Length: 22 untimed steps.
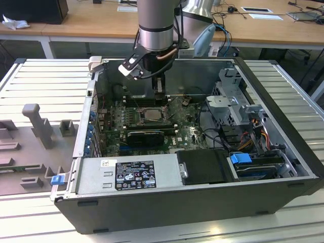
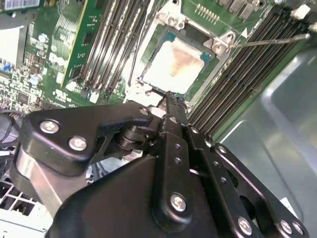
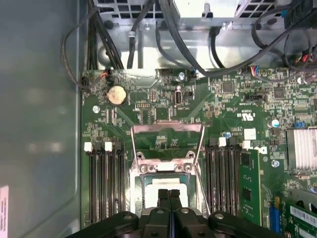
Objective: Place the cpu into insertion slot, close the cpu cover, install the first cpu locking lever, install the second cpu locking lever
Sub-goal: 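Close the cpu cover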
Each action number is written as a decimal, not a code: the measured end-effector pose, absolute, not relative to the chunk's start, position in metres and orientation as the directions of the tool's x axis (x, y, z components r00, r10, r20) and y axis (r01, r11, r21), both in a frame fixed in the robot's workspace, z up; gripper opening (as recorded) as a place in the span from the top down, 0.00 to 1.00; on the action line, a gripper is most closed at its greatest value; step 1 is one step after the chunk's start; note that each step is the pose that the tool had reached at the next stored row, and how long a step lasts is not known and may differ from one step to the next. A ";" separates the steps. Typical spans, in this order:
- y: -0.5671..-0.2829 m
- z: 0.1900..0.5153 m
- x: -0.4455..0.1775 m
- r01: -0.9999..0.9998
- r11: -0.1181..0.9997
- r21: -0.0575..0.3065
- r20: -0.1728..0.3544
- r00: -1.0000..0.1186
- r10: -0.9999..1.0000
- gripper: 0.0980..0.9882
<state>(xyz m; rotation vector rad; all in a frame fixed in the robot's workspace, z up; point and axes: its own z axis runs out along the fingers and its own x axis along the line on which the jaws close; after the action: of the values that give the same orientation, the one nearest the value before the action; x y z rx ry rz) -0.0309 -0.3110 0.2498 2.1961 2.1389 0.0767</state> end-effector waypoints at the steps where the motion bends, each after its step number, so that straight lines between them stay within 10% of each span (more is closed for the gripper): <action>1: -0.311 0.251 -0.031 0.996 -0.026 0.089 -0.018 0.027 0.999 0.99; 22: -0.308 0.260 0.003 0.997 -0.025 0.079 -0.022 0.027 0.999 0.99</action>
<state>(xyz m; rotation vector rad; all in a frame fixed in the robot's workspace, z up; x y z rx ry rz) 0.0029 -0.3077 0.2601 2.1985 2.1417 0.0609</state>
